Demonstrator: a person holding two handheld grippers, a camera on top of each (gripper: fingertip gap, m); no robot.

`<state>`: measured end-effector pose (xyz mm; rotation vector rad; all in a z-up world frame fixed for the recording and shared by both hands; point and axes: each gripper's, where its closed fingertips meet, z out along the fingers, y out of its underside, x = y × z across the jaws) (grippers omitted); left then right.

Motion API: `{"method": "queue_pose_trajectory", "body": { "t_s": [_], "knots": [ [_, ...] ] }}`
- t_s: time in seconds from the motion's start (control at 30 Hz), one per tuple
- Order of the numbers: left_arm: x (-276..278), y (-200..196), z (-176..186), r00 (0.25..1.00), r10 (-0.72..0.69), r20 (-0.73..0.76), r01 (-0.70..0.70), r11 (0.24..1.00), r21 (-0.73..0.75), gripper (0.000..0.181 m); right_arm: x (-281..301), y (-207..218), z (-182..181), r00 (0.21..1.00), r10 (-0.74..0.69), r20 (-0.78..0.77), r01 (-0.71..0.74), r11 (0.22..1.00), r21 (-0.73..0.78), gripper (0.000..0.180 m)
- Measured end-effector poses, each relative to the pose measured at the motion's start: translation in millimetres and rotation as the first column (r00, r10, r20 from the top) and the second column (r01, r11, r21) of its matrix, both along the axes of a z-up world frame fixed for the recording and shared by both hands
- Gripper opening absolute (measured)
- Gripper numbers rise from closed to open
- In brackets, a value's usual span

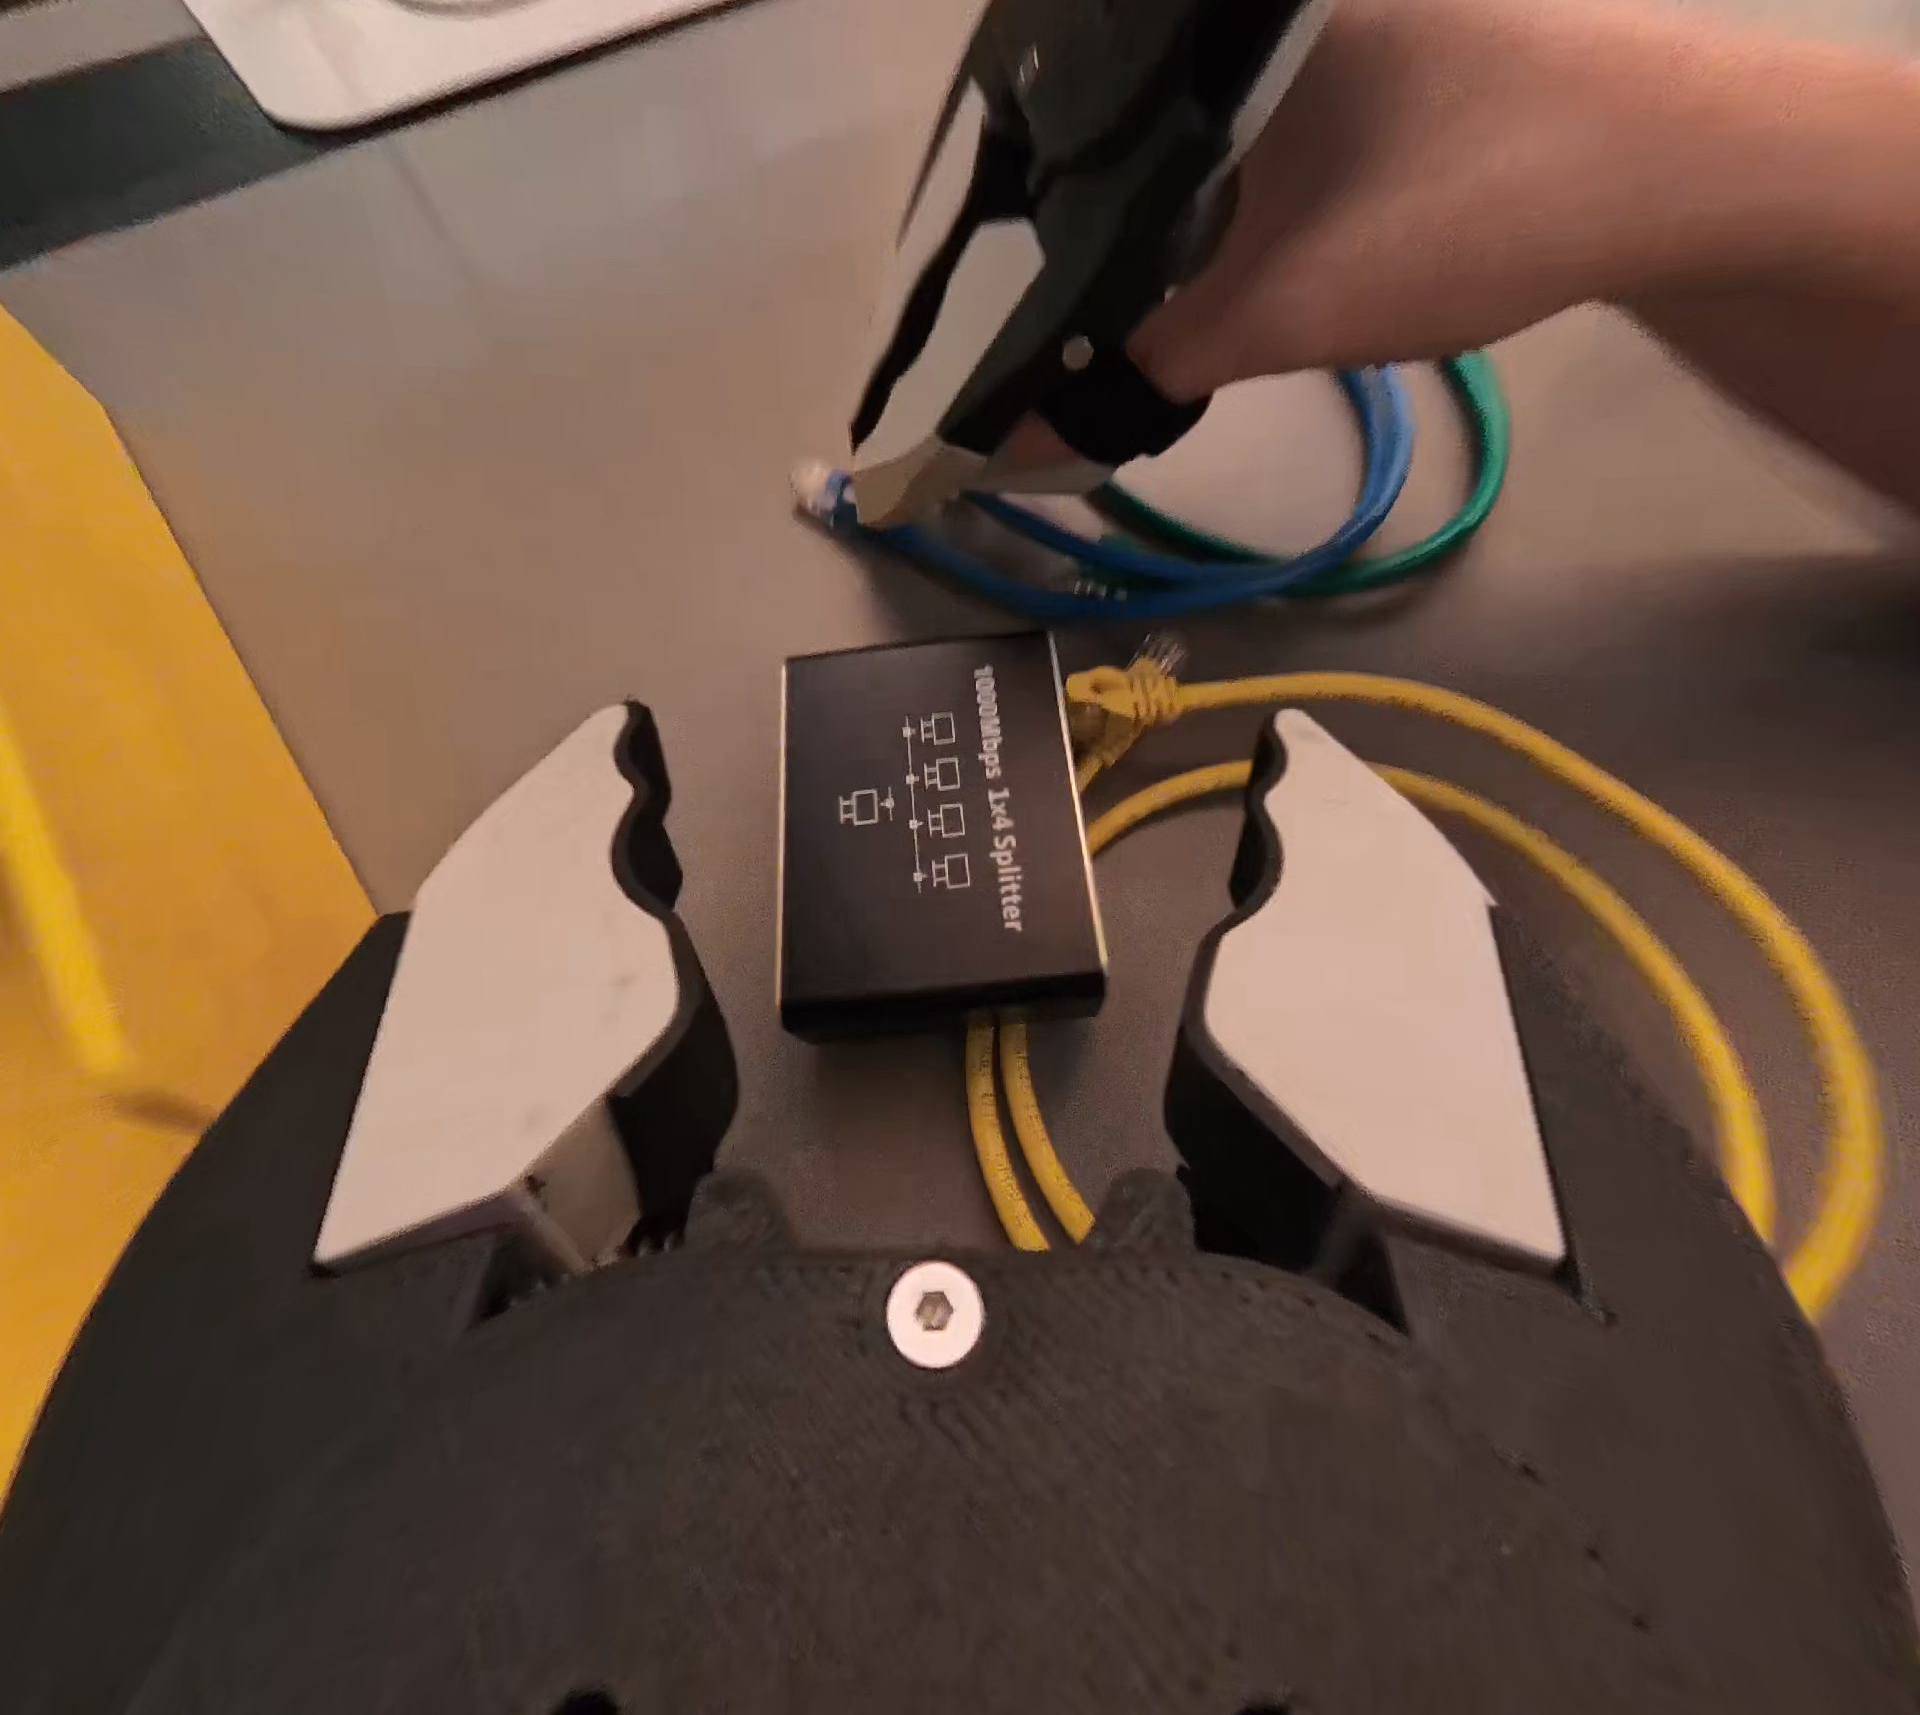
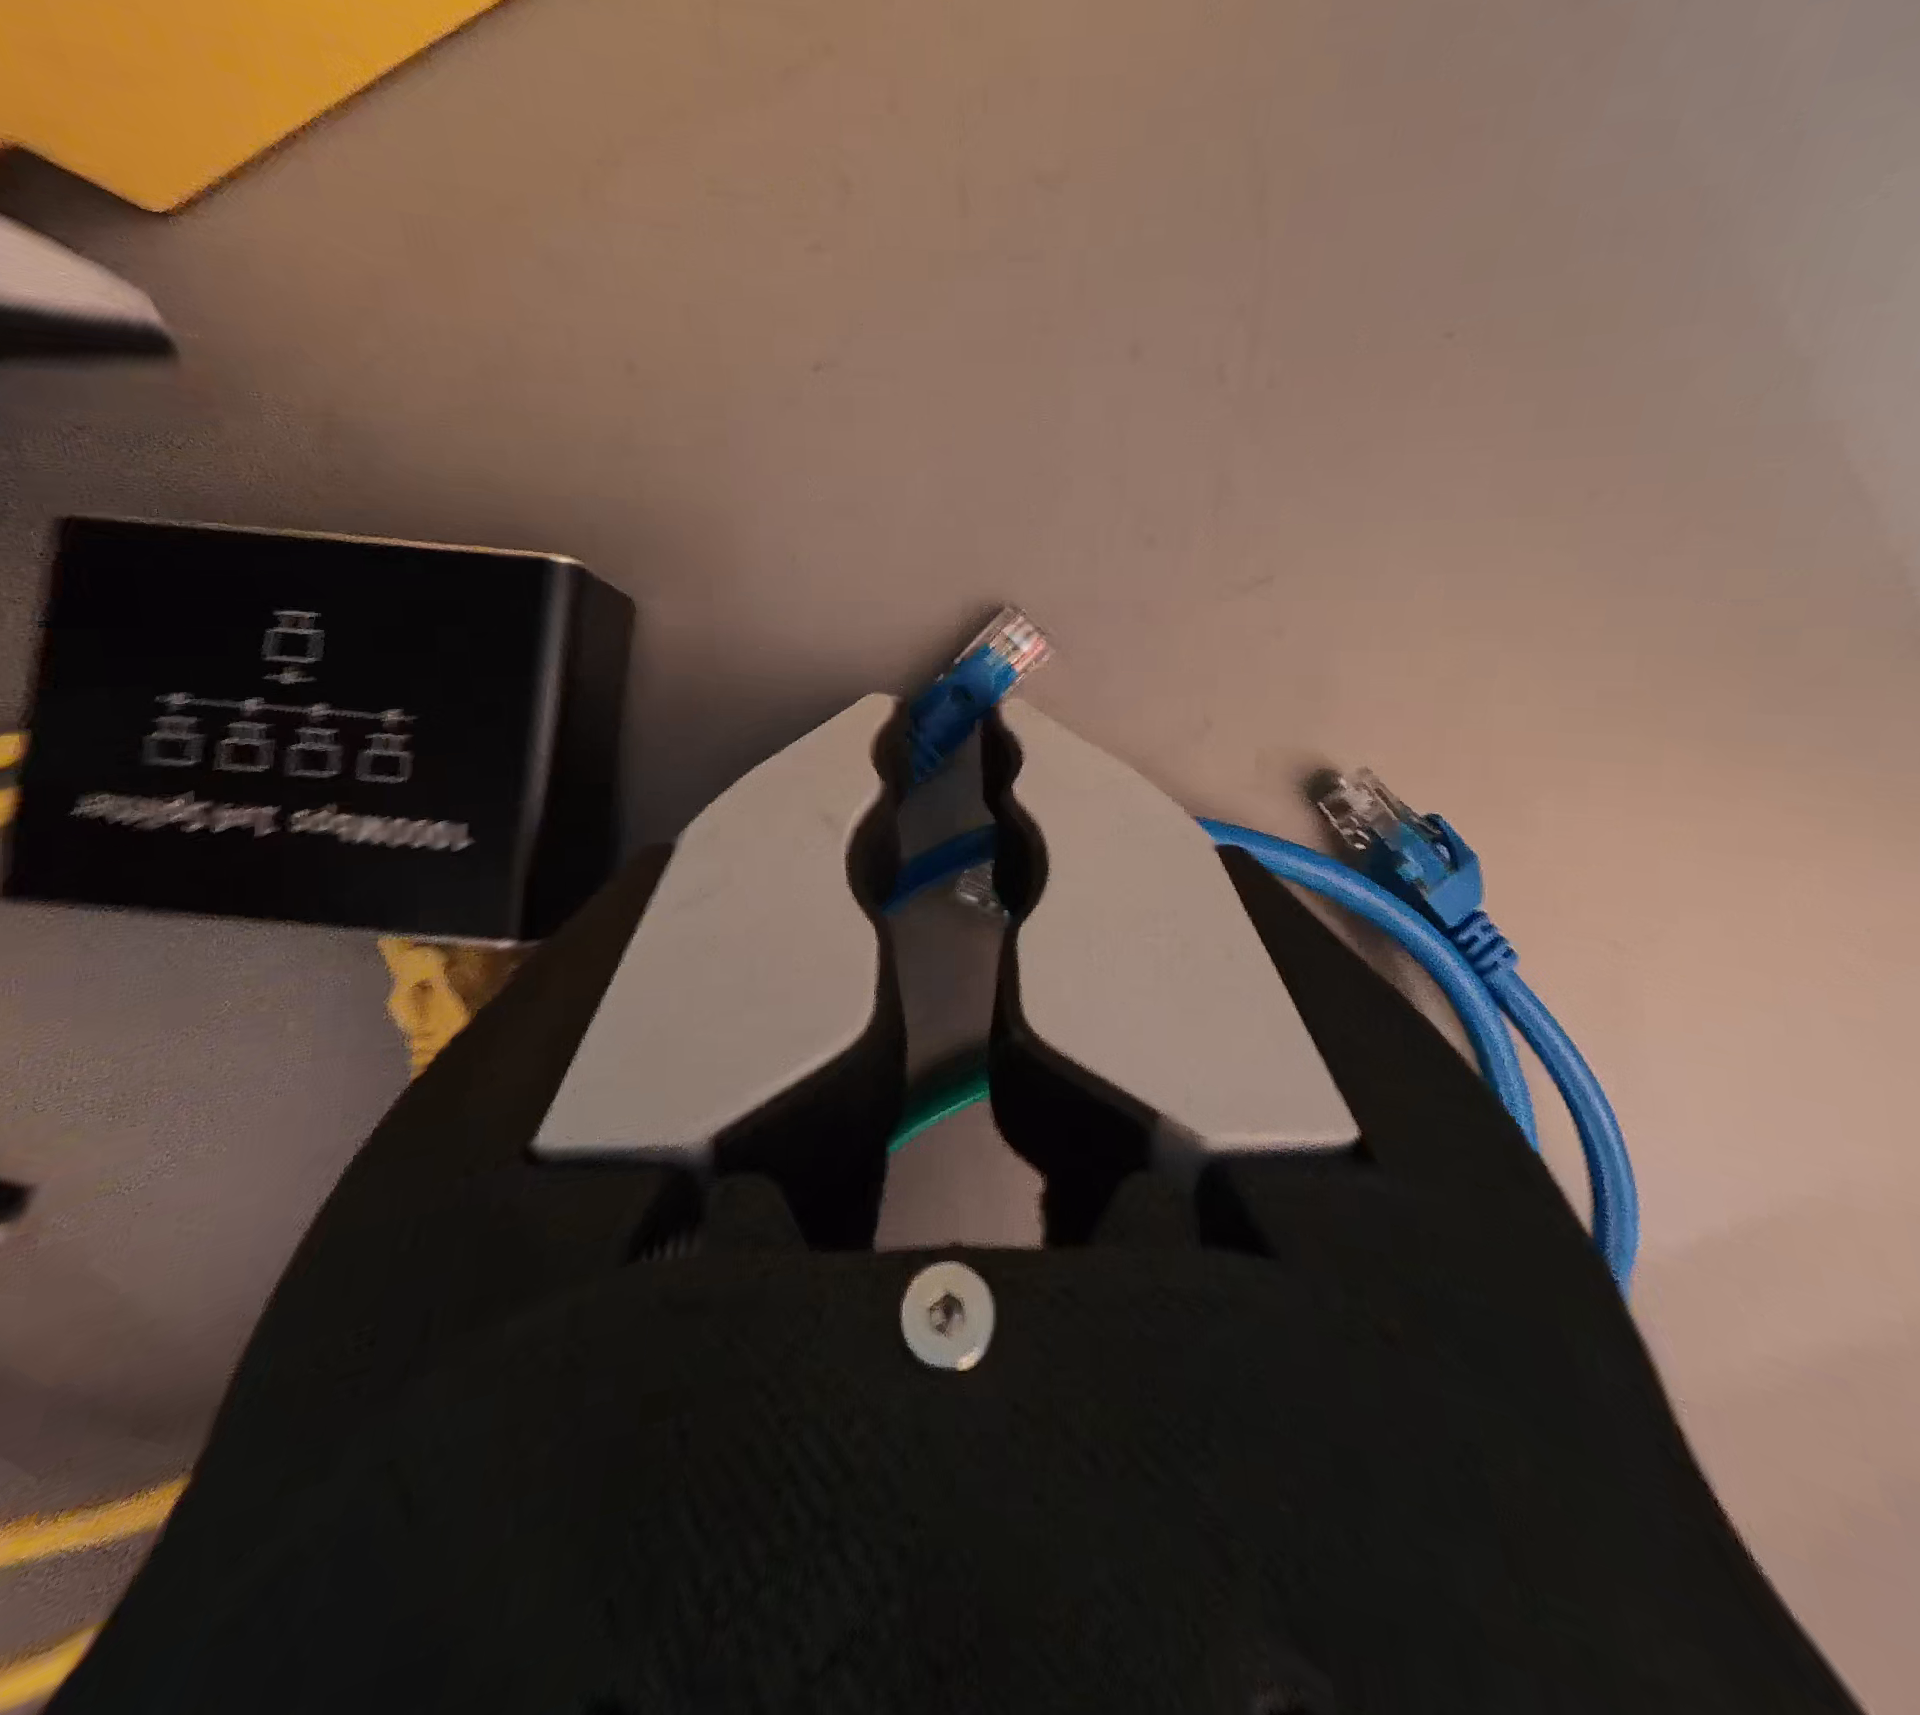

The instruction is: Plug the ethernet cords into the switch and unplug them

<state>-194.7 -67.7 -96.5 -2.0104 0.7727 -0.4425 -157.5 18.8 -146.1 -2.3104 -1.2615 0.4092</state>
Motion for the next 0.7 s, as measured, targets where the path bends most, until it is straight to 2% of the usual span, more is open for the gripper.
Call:
{"method": "queue_pose_trajectory", "body": {
  "t_s": [0.03,0.13,0.27,0.3,0.37,0.47,0.63,0.7],
  "knots": [
    [-0.7,-2.0,10.5,0.999,-0.004,0.045,0.004,1.000,0.013,0.105,-2.0,-2.9,4.6,0.999,0.025,-0.040,-0.026,1.000,-0.016,0.004],
    [-2.7,-6.2,35.3,0.981,-0.006,0.196,0.007,1.000,-0.006,0.098,-4.2,-9.3,26.9,0.982,0.053,-0.179,-0.059,0.998,-0.031,0.004],
    [-9.0,0.7,54.9,0.945,0.011,0.326,-0.008,1.000,-0.011,0.089,0.5,6.9,35.9,0.977,-0.046,-0.206,0.051,0.999,0.018,0.007],
    [-9.4,1.8,57.3,0.942,0.013,0.336,-0.010,1.000,-0.011,0.089,-0.1,8.8,32.0,0.980,-0.061,-0.187,0.067,0.997,0.025,0.010],
    [-10.3,2.2,60.0,0.945,0.019,0.326,-0.021,1.000,0.002,0.089,1.7,8.5,16.0,0.992,-0.080,-0.096,0.081,0.997,0.011,0.027],
    [-11.0,-0.1,59.6,0.956,0.029,0.292,-0.035,0.999,0.013,0.088,-3.1,5.6,-1.0,0.993,-0.102,-0.051,0.100,0.994,-0.031,0.029],
    [-7.1,-3.1,58.2,0.963,0.029,0.267,-0.031,1.000,0.004,0.088,-1.2,9.8,-2.5,0.992,-0.104,0.064,0.100,0.993,0.059,0.027],
    [-5.3,-4.1,58.8,0.968,0.027,0.251,-0.030,0.999,0.010,0.088,4.3,12.8,-3.1,0.986,-0.119,0.113,0.109,0.990,0.094,0.031]
  ]
}}
